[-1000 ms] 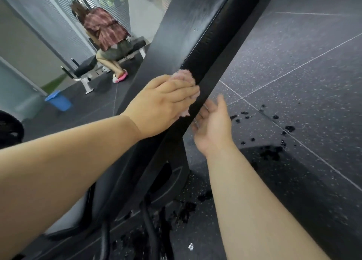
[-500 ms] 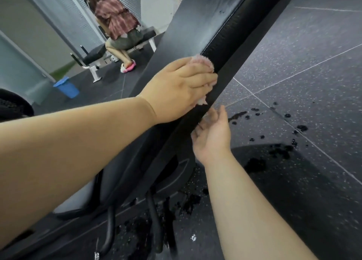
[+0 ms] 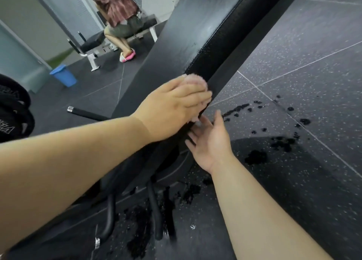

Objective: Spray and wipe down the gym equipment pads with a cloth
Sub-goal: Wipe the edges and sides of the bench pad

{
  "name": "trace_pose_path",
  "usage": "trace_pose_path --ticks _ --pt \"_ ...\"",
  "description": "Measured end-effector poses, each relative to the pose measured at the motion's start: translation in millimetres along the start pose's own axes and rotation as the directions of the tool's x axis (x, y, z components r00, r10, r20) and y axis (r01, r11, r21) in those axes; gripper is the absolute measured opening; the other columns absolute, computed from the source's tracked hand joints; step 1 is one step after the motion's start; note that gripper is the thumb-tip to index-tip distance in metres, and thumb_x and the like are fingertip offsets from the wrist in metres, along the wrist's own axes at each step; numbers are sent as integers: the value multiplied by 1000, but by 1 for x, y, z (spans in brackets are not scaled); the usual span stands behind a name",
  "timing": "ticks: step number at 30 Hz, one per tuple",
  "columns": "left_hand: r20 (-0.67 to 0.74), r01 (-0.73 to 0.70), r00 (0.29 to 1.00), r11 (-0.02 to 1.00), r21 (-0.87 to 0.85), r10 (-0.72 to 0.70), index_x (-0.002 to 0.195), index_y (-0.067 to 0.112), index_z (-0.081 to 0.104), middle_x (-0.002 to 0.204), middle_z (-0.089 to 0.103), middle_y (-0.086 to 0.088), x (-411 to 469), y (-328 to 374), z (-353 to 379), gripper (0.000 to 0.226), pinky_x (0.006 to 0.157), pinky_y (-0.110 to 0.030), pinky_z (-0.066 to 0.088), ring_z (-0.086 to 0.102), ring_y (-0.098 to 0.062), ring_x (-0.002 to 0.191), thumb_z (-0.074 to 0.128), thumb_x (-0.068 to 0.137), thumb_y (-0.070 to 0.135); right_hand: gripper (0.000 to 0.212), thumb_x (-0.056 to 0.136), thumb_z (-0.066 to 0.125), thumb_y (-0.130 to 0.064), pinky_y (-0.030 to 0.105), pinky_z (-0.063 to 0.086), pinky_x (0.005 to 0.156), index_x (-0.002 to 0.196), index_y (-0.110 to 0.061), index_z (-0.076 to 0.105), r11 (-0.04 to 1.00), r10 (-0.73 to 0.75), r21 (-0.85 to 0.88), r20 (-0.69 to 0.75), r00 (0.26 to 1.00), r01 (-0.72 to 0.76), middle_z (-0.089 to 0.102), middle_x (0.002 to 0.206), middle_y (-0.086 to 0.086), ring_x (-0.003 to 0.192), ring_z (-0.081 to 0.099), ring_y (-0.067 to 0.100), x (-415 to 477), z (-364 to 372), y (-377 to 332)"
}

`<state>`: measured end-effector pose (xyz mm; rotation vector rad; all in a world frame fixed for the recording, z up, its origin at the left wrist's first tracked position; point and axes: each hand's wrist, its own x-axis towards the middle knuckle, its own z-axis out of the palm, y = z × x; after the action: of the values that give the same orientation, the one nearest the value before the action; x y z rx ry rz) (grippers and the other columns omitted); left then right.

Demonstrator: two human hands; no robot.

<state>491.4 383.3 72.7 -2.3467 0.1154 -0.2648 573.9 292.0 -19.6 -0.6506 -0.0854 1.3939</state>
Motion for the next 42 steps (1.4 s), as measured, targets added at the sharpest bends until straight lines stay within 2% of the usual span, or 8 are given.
trace_pose_path --ticks 4,12,16,19,25,28,35,42 --pt "29 -37 999 999 22 36 120 13 70 128 66 -1 -8 -5 22 26 118 -42 21 54 -21 126 56 97 17 69 97 21 -68 41 25 109 147 -25 41 996 31 89 10 999 -32 41 152 11 144 31 27 5 -3 4" --pt "238 70 970 993 -96 -46 117 11 71 123 68 0 -111 27 9 49 122 -37 11 46 -17 121 24 109 18 70 98 20 -66 43 12 121 156 -28 22 995 4 95 26 1000 -6 23 162 4 150 16 22 4 9 11" --pt "18 22 1000 997 -71 -21 114 8 71 117 69 -7 -51 8 4 30 121 -41 14 46 -24 123 46 102 18 66 98 20 -66 35 36 103 143 -26 47 999 -16 48 15 1000 15 52 143 3 126 50 17 4 10 16" --pt "2 10 1000 999 -45 -10 118 12 70 123 67 -3 -31 -6 10 25 118 -46 24 49 -22 124 56 97 16 65 98 22 -66 30 40 84 133 -24 56 998 -20 58 -19 1000 21 60 129 2 109 56 13 2 12 18" --pt "304 78 952 988 -133 -34 114 11 72 122 68 0 -154 44 12 43 120 -41 16 49 -21 123 31 107 21 74 98 20 -67 42 7 122 157 -22 15 992 27 122 15 1000 -29 13 164 4 152 7 21 -1 15 18" --pt "407 76 913 988 -133 -15 110 12 75 120 69 2 -183 59 2 48 120 -41 18 58 -23 120 27 108 20 73 98 20 -66 42 7 122 157 -23 14 994 9 107 2 1000 -9 13 164 2 152 7 21 -4 16 21" --pt "16 38 999 999 -25 -37 127 13 65 133 62 -1 -67 25 15 33 121 -42 12 42 -21 133 48 98 15 72 96 21 -70 42 16 120 144 -23 47 992 73 107 -33 997 -69 43 150 5 144 30 21 -2 12 50" --pt "265 68 963 997 -33 -57 122 5 65 128 64 -5 -159 58 40 37 123 -33 4 39 -20 132 37 101 16 80 95 20 -70 45 12 122 155 -18 27 989 93 116 -11 996 -91 26 161 8 150 19 23 3 9 60"
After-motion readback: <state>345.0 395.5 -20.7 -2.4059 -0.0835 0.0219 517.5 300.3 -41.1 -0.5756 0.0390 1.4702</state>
